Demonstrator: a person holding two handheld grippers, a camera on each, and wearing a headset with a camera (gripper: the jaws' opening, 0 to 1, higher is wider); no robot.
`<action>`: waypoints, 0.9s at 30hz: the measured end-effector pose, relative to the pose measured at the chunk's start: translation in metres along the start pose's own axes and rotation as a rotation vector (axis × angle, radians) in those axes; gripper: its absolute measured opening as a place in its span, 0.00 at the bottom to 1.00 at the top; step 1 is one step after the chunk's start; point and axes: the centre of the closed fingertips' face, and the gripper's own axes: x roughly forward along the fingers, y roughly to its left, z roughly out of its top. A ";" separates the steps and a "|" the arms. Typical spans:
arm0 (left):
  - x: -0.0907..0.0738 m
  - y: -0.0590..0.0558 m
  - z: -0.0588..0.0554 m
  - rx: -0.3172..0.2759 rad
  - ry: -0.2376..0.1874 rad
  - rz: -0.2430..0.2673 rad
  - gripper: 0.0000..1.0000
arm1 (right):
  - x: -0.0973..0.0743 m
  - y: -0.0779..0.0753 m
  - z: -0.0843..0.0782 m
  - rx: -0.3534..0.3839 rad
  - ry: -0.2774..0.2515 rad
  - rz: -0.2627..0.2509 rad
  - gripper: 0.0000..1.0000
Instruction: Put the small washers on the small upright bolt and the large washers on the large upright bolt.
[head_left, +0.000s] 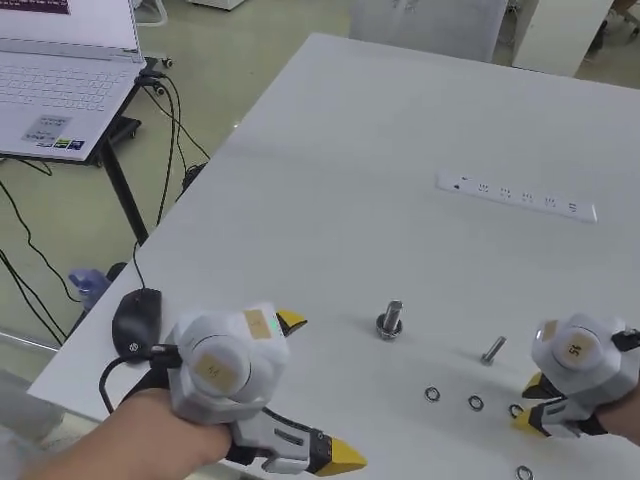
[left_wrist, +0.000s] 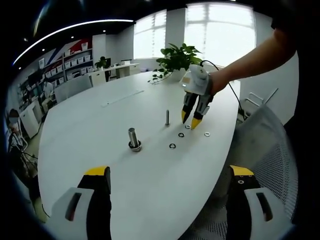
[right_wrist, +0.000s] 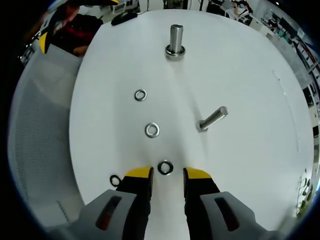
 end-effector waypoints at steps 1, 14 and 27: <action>0.000 0.001 -0.001 0.002 0.001 0.003 0.97 | 0.000 0.001 0.000 -0.003 0.002 0.000 0.25; -0.007 -0.005 -0.009 -0.009 0.012 0.003 0.95 | 0.002 0.002 0.001 0.015 0.010 -0.005 0.22; -0.008 -0.009 -0.011 -0.012 0.014 -0.005 0.93 | 0.002 0.006 0.003 0.032 0.013 -0.017 0.16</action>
